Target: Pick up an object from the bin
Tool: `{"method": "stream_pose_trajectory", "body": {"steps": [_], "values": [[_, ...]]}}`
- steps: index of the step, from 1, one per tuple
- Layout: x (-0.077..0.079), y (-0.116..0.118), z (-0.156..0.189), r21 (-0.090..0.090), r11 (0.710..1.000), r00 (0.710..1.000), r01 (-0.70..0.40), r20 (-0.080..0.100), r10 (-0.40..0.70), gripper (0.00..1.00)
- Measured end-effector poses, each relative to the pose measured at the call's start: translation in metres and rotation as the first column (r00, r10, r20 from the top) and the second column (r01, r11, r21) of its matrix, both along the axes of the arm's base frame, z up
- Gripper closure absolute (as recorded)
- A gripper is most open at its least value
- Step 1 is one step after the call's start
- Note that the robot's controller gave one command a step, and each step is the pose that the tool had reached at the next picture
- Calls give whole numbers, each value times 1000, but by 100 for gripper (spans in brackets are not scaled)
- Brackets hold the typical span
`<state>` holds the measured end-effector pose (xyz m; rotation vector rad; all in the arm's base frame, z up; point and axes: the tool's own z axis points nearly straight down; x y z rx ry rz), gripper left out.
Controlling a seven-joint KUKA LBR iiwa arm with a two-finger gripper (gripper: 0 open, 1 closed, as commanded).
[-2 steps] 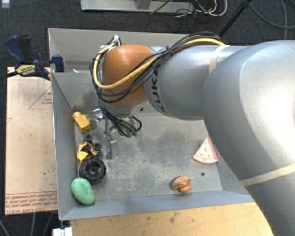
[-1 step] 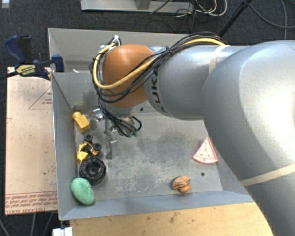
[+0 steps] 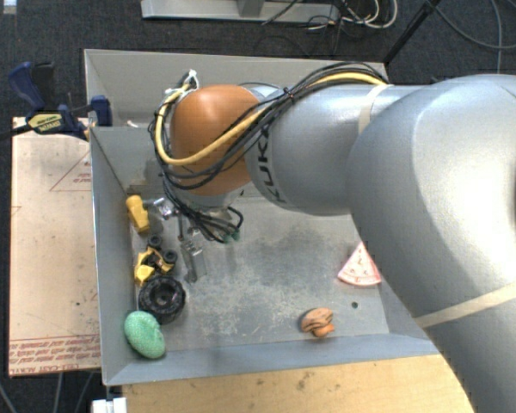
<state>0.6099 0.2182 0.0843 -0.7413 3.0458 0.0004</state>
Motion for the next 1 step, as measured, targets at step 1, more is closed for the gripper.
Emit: {"method": "stream_pose_trajectory", "body": {"steps": [1], "values": [[-47, 9, -10, 0, 990, 990, -139, -3, 139, 0]]}}
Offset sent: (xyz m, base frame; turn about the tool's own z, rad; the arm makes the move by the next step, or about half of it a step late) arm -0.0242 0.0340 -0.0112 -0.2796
